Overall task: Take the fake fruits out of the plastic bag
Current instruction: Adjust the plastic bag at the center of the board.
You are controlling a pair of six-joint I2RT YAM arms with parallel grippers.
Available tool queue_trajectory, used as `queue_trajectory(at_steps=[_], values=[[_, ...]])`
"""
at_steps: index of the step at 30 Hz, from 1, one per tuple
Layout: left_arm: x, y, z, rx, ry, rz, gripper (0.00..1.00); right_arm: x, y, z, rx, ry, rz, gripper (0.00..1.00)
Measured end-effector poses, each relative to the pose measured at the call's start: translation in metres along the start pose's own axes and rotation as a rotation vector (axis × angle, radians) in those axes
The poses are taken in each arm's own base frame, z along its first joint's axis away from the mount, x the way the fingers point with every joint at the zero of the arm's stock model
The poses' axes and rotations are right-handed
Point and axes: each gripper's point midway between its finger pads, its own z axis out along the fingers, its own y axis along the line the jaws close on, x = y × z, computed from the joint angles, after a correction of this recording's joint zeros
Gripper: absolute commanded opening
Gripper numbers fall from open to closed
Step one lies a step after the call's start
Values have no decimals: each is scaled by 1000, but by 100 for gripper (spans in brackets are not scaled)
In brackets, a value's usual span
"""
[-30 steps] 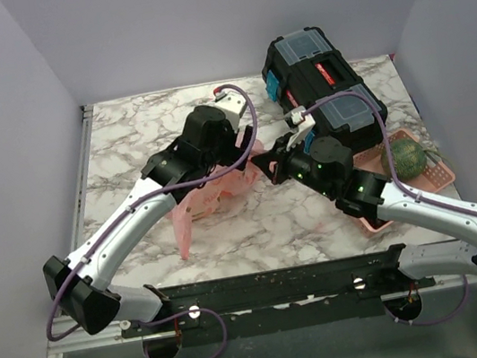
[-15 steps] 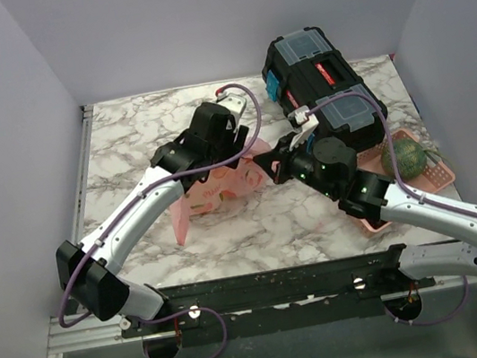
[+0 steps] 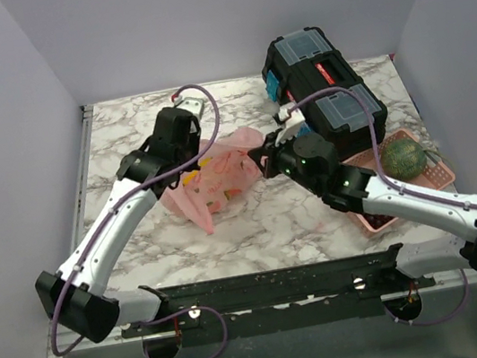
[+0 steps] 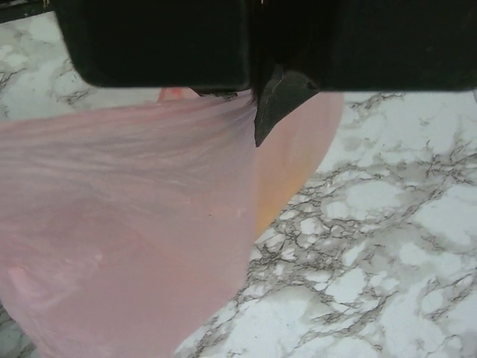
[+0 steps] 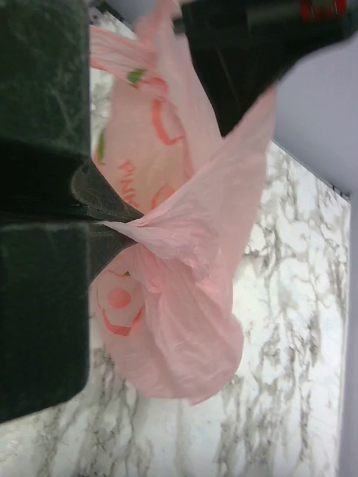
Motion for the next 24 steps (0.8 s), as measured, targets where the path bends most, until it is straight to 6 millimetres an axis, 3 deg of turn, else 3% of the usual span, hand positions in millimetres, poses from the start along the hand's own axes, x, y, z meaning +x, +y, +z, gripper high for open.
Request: queue_trajectory(at_steps=[4,9,12,14,19,22,24], values=[[-8,18,-32,-30,-81,-81,0,-16,0,31,63,-14,-58,16],[-13,30,-64,-39,-185,-158,0,-44,0,74,122,-31,-107,41],[-5,23,-67,12,-208,-172,0,-49,-6,95,183,2,-117,64],[6,14,-59,55,-188,-168,0,-38,-14,99,217,54,-115,78],[33,-4,-41,137,-108,-149,0,16,-34,79,275,229,-87,91],[33,-10,-45,175,-116,-147,0,46,-43,47,284,322,-48,95],[31,-13,-51,197,-136,-148,0,50,-44,22,275,340,-3,98]])
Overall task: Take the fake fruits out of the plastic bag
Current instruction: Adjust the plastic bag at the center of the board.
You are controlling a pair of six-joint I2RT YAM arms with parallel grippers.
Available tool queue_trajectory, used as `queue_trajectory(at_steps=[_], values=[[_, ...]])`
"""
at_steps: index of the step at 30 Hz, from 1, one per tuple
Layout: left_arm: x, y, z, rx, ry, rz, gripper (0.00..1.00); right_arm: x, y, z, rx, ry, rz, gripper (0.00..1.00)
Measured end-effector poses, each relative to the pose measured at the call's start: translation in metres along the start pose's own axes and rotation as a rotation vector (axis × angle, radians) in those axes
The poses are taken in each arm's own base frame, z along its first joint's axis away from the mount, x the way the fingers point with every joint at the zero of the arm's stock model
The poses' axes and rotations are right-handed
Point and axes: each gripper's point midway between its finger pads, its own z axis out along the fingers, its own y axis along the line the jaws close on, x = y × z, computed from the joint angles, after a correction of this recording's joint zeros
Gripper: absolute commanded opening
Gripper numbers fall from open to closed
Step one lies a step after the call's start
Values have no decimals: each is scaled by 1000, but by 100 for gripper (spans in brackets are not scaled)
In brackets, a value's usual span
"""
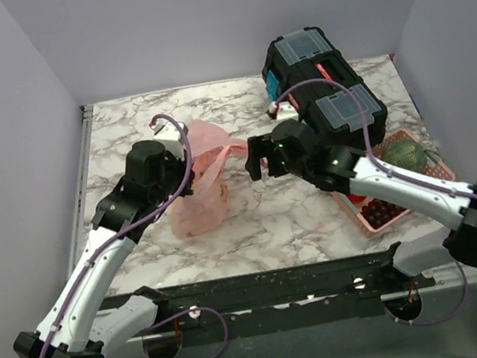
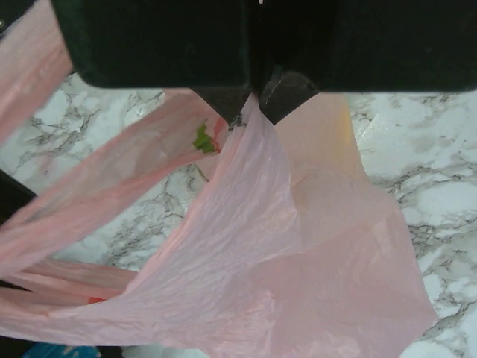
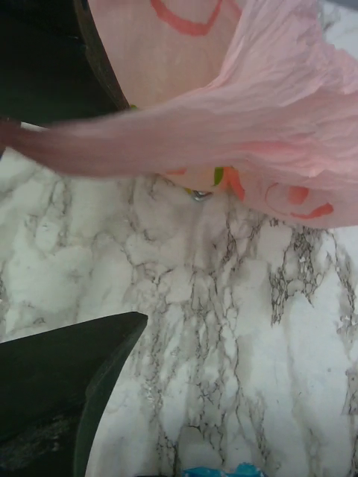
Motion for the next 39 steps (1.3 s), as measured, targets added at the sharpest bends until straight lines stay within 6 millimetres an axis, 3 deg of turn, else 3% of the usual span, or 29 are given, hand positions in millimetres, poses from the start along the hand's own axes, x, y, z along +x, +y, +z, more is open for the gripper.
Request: queue_trajectory(at_steps=[4,8,12,16,20,24,27,30,36,37,39], values=[[-8,-9,-16,62,-74,10,0,-16,5,-45,-106,-58,74,100],[-8,-14,-23,99,-126,29,0,-36,28,-91,-326,-155,65,100],[-4,-16,-17,118,-128,42,0,-41,48,-116,-495,-212,-33,100],[1,-17,-10,131,-117,53,0,-64,66,-118,-556,-265,-143,100],[1,-20,-8,147,-125,60,0,-89,93,-108,-622,-321,-261,100],[1,-21,-6,159,-140,65,0,-85,115,-82,-689,-296,-353,97],[4,-22,-5,166,-143,65,0,-66,127,-72,-770,-243,-401,82],[5,-21,-5,168,-144,66,0,-51,141,-77,-888,-196,-432,58],[3,-19,-5,159,-151,59,0,-39,158,-97,-1052,-139,-417,5],[3,-18,-5,153,-152,54,0,-36,158,-100,-1069,-125,-402,1],[2,-14,-4,134,-155,43,0,-28,160,-106,-1098,-96,-365,1]])
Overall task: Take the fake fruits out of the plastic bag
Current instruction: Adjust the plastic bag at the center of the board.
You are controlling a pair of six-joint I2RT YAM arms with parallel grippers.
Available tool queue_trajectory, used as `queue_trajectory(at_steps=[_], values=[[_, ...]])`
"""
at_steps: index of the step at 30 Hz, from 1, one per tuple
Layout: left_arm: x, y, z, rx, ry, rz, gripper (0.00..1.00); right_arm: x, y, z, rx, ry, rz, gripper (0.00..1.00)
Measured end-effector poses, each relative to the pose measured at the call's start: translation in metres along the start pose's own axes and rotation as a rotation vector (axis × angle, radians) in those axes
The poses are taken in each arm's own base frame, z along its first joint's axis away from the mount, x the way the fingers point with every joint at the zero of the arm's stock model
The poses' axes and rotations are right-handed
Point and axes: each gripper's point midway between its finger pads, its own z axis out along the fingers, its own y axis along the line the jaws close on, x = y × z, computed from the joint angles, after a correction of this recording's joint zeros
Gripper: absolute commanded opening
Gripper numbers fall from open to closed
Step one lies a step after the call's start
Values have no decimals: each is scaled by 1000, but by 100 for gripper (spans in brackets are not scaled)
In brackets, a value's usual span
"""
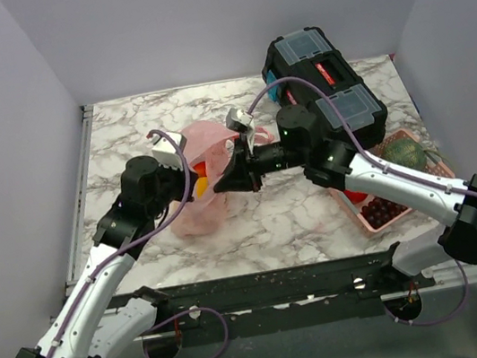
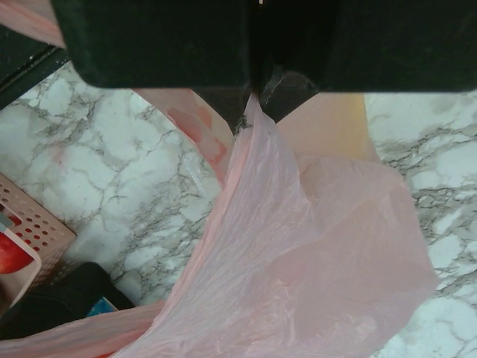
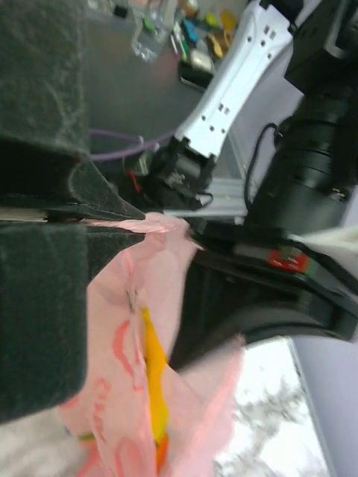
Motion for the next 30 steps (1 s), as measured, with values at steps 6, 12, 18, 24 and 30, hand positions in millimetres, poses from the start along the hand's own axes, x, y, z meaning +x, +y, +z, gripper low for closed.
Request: queue_trajectory(at_steps=[6,12,18,24,30], values=[[-6,26,-1,-126,-31,-71,0,44,53,20,-77,16,170,1],[-5,28,0,-112,-38,-128,0,100,76,52,151,33,259,9],[-5,29,2,-102,-37,-144,0,150,43,49,366,43,319,32],[-7,27,2,-87,-44,-144,0,131,41,38,397,-25,330,68],[-7,23,2,-67,-42,-143,0,91,51,9,391,-151,346,91]])
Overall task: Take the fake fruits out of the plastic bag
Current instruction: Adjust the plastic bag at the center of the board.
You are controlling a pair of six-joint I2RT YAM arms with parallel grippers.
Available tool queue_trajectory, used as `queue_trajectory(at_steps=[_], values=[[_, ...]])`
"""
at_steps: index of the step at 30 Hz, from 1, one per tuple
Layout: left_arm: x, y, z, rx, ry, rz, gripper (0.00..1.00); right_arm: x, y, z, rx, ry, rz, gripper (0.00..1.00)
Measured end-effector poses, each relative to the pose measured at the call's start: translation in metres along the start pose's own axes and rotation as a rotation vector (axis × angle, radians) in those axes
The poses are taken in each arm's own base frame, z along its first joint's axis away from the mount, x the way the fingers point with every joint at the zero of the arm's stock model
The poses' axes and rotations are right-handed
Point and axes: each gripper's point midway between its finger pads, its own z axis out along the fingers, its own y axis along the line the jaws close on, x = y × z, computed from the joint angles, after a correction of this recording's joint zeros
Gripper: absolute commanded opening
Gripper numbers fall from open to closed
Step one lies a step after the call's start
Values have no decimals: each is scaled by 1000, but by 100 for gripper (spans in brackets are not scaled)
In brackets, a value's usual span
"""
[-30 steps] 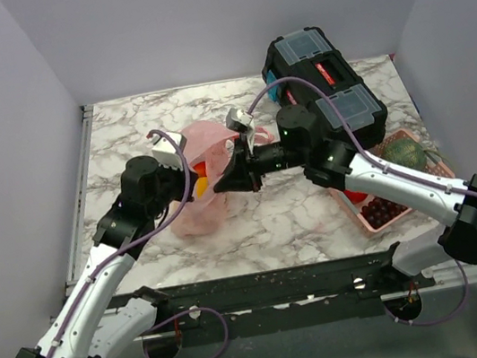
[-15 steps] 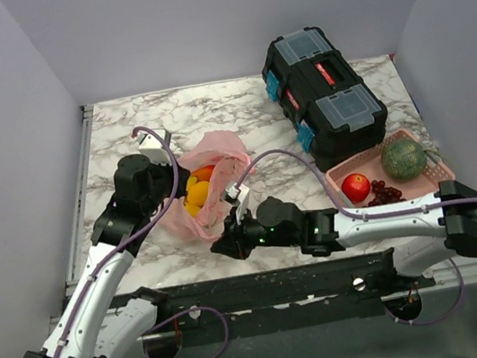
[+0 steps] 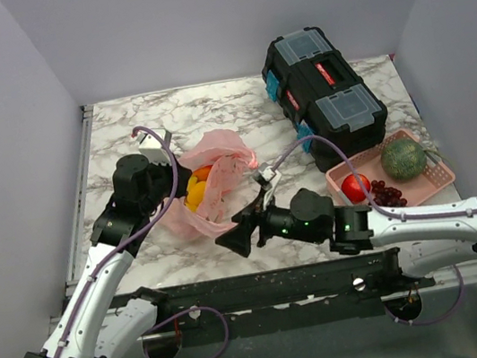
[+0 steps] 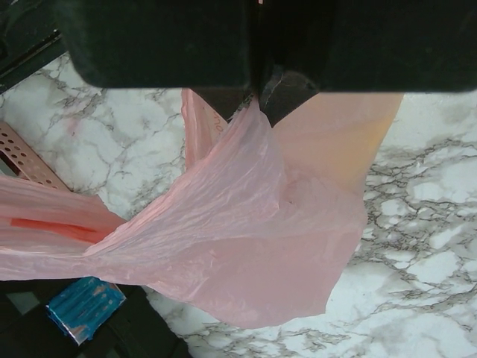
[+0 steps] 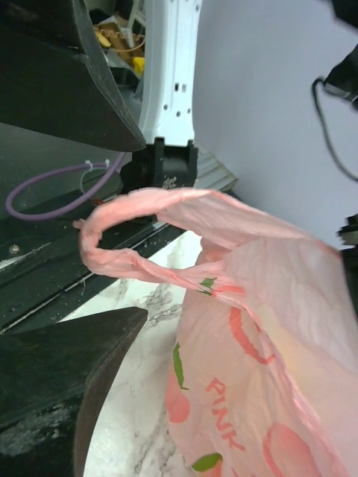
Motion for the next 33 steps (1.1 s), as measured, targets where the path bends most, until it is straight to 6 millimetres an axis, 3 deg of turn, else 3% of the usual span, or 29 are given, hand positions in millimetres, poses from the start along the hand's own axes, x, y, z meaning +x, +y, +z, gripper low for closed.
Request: queue_trajectory(at_steps=[7,11,15,17,25,29,33], values=[[1,-3,0,16,5,0,0,-34,3,-35,-18,-138,86,89],[1,-5,0,27,7,1,0,-40,-7,-38,29,-198,163,84],[1,-7,0,42,6,3,0,-37,-23,-37,94,-241,242,68],[1,-9,0,51,7,5,0,-37,-32,-37,134,-269,285,68],[3,-15,-2,92,8,9,0,-37,-60,-31,267,-342,362,77],[3,-18,-2,109,8,12,0,-41,-71,-24,298,-353,383,90],[4,-22,-2,130,13,15,0,-51,-77,-9,312,-353,393,98]])
